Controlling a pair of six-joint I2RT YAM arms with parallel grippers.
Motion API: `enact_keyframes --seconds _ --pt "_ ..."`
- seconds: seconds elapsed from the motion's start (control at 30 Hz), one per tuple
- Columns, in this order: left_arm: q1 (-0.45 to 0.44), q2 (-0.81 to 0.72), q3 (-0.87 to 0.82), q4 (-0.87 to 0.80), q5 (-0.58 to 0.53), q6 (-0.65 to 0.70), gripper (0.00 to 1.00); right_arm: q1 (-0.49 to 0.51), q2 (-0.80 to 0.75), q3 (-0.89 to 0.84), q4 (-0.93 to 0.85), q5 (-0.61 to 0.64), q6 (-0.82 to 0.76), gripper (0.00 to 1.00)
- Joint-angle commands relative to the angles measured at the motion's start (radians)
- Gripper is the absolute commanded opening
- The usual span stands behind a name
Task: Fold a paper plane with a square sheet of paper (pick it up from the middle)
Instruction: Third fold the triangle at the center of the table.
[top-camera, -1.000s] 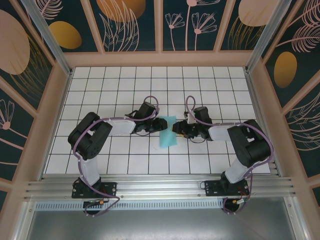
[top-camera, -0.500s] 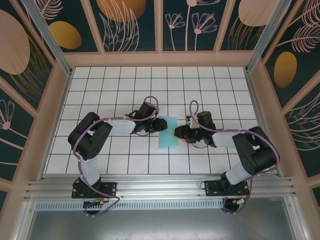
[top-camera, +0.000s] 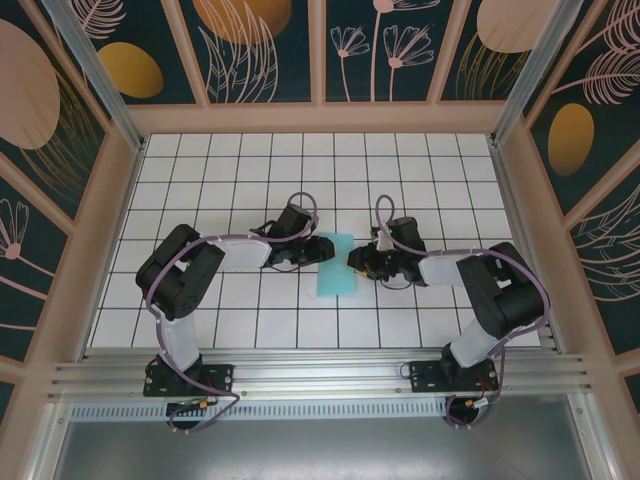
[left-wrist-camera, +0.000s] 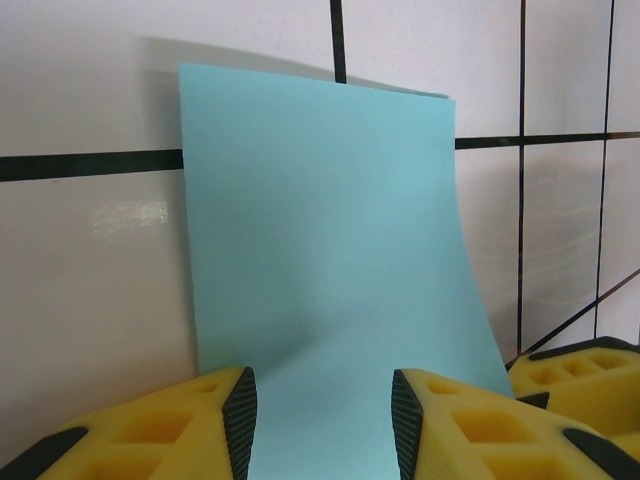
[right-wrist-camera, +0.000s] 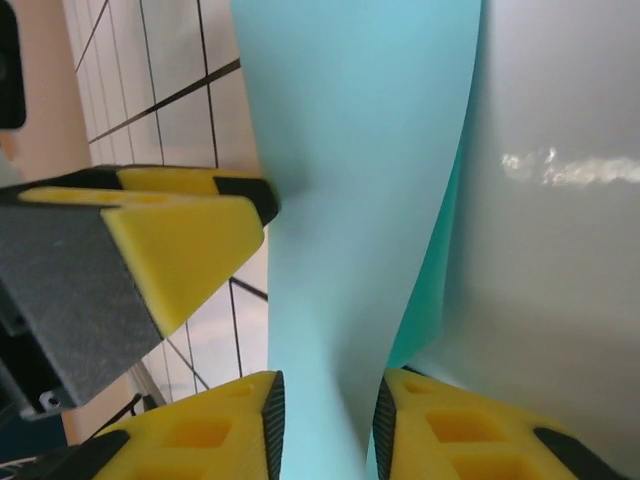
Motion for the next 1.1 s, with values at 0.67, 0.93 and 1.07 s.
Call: enact_keyframes --seconds 0.67,0.93,1.07 --pt "-0.274 -0.37 -0.207 -0.033 -0.317 0.427 0.58 0.007 0.032 0.099 -0.165 0.023 0.075 0.09" --pt "-0.408 -0.26 -0.129 -0.055 -0.453 0.498 0.66 0.011 0.036 0.099 -0.177 0.033 0.094 0.1" --pt "-0.456 -0.183 -0.062 -0.104 -0.549 0.529 0.68 0.011 0.041 0.097 -0.179 0.033 0.097 0.1"
